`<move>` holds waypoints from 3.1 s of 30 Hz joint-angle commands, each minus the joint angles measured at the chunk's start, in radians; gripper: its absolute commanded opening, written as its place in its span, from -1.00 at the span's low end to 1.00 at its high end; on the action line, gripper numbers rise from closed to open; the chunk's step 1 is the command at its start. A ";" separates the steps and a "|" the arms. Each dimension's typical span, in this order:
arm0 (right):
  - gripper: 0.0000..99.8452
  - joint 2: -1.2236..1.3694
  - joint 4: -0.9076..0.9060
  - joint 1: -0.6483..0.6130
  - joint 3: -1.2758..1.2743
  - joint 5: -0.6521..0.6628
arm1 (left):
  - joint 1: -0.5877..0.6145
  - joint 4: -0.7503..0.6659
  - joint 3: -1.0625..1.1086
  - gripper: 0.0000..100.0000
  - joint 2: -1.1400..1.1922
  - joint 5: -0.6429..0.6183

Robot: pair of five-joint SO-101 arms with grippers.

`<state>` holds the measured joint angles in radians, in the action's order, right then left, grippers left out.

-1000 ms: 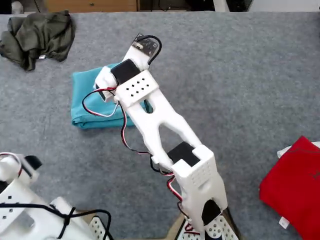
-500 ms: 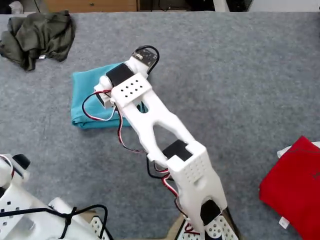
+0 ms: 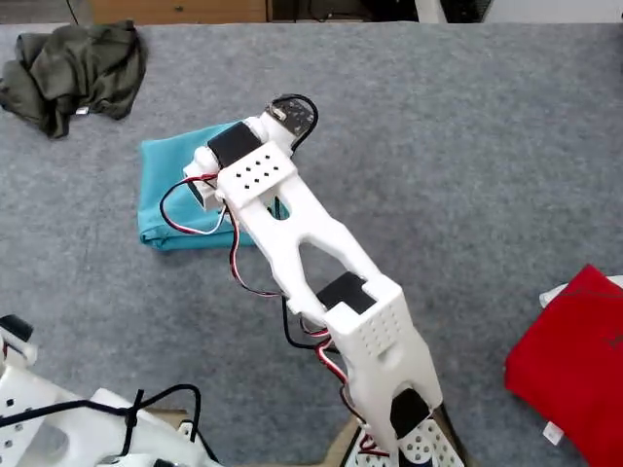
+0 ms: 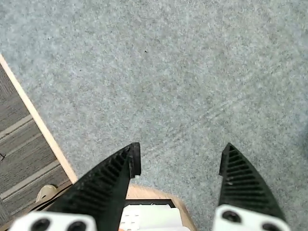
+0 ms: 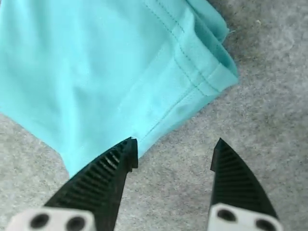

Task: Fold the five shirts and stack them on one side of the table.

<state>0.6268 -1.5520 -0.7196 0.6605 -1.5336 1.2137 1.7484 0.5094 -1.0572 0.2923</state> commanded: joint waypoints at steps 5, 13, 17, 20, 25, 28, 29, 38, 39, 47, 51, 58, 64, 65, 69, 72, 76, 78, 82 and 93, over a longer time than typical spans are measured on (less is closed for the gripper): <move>-0.47 -0.015 0.069 -0.031 0.062 -0.094 | 0.005 0.009 -0.060 -0.45 -0.008 0.003; -0.47 0.025 0.101 -0.027 0.062 -0.107 | 0.006 0.009 -0.061 -0.45 -0.008 0.003; -0.48 0.033 0.031 -0.004 0.053 -0.107 | 0.005 0.009 -0.061 -0.45 -0.008 0.005; -0.48 0.033 -0.017 0.008 0.053 -0.104 | 0.002 0.009 -0.061 -0.45 -0.008 0.005; -0.48 0.070 -0.028 0.012 0.062 -0.109 | 0.000 0.009 -0.061 -0.45 -0.008 0.005; -0.48 0.145 0.026 0.008 0.058 -0.109 | -0.002 0.009 -0.061 -0.45 -0.008 0.005; -0.48 0.171 0.040 0.008 0.062 -0.109 | -0.002 0.009 -0.061 -0.45 -0.008 0.005; -0.48 0.282 0.104 0.008 0.062 -0.144 | -0.002 0.009 -0.061 -0.45 -0.008 0.005; -0.48 0.285 0.104 0.008 0.062 -0.144 | -0.002 0.009 -0.061 -0.45 -0.008 0.005; -0.48 0.288 0.104 0.008 0.058 -0.097 | -0.002 0.009 -0.061 -0.45 -0.008 0.005; -0.48 0.309 0.101 0.015 0.053 -0.084 | -0.002 0.008 -0.061 -0.45 -0.008 0.005; -0.78 0.358 0.101 0.053 0.093 -0.077 | 0.006 -0.034 -0.061 -0.45 -0.008 0.005; -0.99 0.369 0.101 0.071 0.096 -0.005 | 0.002 -0.035 -0.061 -0.45 -0.008 0.005; -0.99 0.369 0.098 0.076 0.096 -0.005 | 0.002 -0.035 -0.061 -0.45 -0.008 0.005; -0.99 0.363 0.071 0.124 0.102 0.031 | 0.000 -0.035 -0.061 -0.45 -0.008 0.005; -0.99 0.344 -0.006 0.174 0.171 0.072 | 0.002 -0.035 -0.061 -0.45 -0.008 0.005; -0.99 0.309 -0.091 0.305 0.334 0.157 | 0.000 -0.035 -0.061 -0.45 -0.008 0.005; -0.99 0.306 -0.107 0.384 0.417 0.203 | 0.000 -0.035 -0.061 -0.45 -0.008 0.005; -0.99 0.306 -0.109 0.561 0.527 0.382 | 0.002 -0.035 -0.061 -0.45 -0.008 0.005; -0.99 0.302 -0.233 0.863 0.771 0.529 | 0.002 -0.035 -0.061 -0.45 -0.008 0.025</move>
<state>0.9874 -1.7453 0.0721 1.3142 -1.0441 1.2152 1.7300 0.4956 -1.0572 0.2923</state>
